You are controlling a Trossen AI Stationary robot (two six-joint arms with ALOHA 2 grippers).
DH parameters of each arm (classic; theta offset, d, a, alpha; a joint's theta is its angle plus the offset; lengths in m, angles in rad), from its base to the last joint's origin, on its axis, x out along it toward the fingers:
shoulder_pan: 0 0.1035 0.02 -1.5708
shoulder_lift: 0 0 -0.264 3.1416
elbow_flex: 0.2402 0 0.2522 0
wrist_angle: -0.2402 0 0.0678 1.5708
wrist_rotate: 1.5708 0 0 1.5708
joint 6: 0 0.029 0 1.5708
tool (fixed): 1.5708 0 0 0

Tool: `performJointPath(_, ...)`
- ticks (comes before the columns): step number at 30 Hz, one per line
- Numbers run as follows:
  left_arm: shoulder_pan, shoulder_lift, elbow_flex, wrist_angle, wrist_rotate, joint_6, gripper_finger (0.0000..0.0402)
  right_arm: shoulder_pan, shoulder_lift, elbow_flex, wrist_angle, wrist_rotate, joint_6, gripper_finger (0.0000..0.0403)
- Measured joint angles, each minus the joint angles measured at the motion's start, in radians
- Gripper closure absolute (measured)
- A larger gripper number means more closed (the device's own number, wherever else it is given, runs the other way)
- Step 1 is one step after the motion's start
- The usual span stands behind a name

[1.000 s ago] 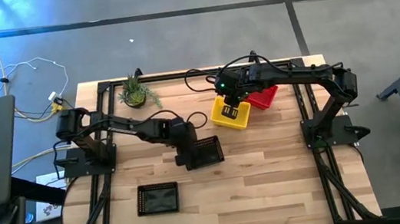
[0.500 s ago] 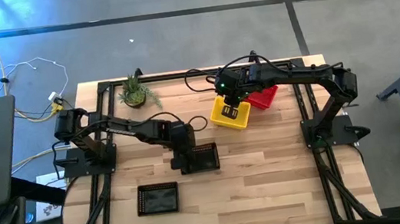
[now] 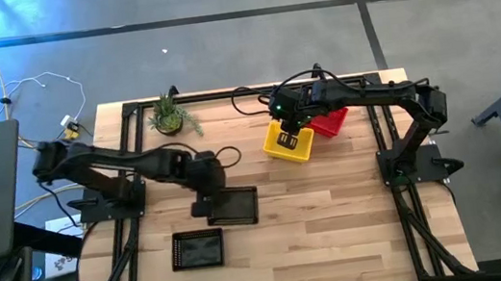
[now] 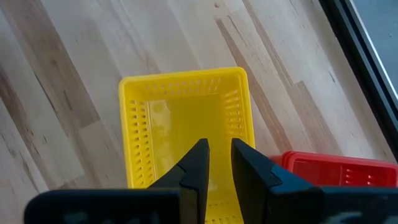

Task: Stack baskets by color
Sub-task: Stack the black bin on top of the black bin stack

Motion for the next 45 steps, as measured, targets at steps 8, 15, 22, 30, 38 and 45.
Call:
performJointPath(8, -0.051, -0.168, 0.000, -0.192, -0.024, -0.117, 0.0401, 0.000, 0.001, 0.000, 0.007, 0.003, 0.003, 0.0350)
performJointPath(15, -0.133, -0.263, 0.000, -0.287, -0.024, -0.234, 0.0401, 0.000, 0.001, 0.000, 0.011, 0.003, 0.008, 0.0350)
performJointPath(22, -0.228, -0.297, 0.000, -0.328, -0.023, -0.339, 0.0401, 0.000, 0.001, 0.000, 0.016, 0.005, 0.008, 0.0350)
performJointPath(30, -0.350, -0.298, 0.000, -0.340, -0.023, -0.462, 0.0401, 0.000, 0.001, 0.000, 0.017, 0.005, 0.016, 0.0350)
performJointPath(38, -0.471, -0.298, 0.000, -0.339, -0.023, -0.575, 0.0401, 0.000, 0.001, 0.000, 0.016, 0.005, 0.016, 0.0350)
performJointPath(45, -0.542, -0.298, 0.000, -0.334, -0.059, -0.633, 0.0401, 0.000, 0.001, 0.000, 0.016, 0.005, 0.019, 0.0350)
